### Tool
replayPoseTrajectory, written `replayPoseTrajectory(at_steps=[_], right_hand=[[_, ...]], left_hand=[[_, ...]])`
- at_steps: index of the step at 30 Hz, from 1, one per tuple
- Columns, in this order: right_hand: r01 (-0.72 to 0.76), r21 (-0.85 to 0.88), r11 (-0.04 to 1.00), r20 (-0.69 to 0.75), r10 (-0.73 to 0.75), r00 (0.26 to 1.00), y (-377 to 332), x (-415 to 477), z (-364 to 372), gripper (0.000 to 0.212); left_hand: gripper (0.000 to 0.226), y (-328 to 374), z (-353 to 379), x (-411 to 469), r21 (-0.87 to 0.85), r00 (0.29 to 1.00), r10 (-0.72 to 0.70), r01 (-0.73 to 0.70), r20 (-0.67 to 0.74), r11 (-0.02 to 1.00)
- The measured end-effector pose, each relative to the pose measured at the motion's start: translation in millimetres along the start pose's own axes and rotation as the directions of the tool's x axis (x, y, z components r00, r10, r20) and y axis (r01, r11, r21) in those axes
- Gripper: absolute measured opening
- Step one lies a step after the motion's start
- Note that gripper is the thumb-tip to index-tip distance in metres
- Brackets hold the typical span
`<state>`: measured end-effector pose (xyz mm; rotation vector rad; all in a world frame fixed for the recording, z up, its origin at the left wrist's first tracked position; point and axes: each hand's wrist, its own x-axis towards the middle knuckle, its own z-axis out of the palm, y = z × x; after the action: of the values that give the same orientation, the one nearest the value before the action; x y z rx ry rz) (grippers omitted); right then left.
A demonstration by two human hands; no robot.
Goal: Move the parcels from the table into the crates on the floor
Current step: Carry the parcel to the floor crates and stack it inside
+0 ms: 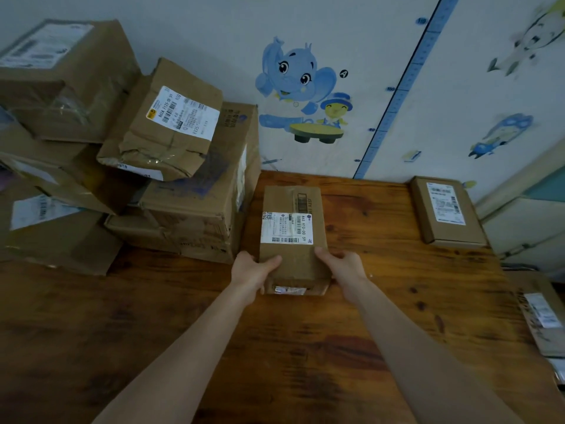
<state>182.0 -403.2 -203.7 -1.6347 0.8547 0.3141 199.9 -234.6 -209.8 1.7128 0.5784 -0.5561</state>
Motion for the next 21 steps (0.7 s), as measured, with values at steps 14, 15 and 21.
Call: replayPoseTrajectory(at_steps=[14, 15, 21], right_hand=[[0.273, -0.064, 0.960, 0.061, -0.269, 0.961, -34.1, -62.5, -14.3, 0.060], [0.278, -0.046, 0.960, 0.056, -0.275, 0.960, -35.8, -64.3, -14.3, 0.058], [0.382, -0.042, 0.923, -0.021, -0.383, 0.923, -51.8, -77.7, -20.9, 0.063]], left_hand=[[0.055, 42.4, -20.6, -72.0, 0.085, 0.924, 0.380, -0.381, 0.031, 0.921], [0.056, 44.1, -20.9, -73.2, 0.074, 0.924, 0.382, -0.383, 0.029, 0.921], [0.051, 61.6, -24.8, -88.1, 0.094, 0.890, 0.453, -0.456, 0.052, 0.885]])
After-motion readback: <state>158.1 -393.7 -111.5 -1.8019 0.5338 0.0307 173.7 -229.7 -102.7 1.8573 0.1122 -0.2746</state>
